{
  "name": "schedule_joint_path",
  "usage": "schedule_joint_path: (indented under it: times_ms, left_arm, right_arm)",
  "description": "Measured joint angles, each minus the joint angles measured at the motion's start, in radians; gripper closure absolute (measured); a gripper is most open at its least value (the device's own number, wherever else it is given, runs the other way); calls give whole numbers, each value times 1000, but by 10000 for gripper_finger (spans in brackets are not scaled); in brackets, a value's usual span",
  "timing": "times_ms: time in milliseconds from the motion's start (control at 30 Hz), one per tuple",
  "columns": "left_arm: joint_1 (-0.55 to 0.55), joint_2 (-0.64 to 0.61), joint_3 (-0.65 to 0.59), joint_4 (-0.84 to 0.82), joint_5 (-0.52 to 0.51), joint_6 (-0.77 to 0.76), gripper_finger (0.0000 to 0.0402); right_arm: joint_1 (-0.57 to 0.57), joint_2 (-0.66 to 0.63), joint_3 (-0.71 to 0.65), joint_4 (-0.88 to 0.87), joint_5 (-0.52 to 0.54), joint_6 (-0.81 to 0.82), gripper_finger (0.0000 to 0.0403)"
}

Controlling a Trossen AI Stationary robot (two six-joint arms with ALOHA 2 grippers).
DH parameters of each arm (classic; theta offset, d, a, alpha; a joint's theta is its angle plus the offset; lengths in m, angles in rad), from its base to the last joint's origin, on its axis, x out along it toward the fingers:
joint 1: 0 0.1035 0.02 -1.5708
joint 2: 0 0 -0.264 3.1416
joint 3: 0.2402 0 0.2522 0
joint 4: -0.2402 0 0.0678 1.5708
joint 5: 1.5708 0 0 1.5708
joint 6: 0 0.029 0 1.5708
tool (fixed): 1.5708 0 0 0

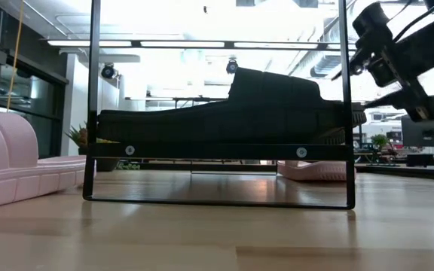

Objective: Pick and place slides into the shelf
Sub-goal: Put the top pink slide on the shelf

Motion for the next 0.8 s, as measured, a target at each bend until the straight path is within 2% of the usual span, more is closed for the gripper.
schedule_joint_path:
  times_ms: [200,400,800]
  left_arm:
    - [0,0,0,-21,0,-1,222]
    - [0,0,0,-84,37,-35,222]
    - [0,0,0,-131,260,23,222]
  right_arm:
    - [-23,-39,0,2,134,-19,148]
    - [-39,-39,0,2,136,-19,148]
    - [-77,-37,0,2,141,30,148]
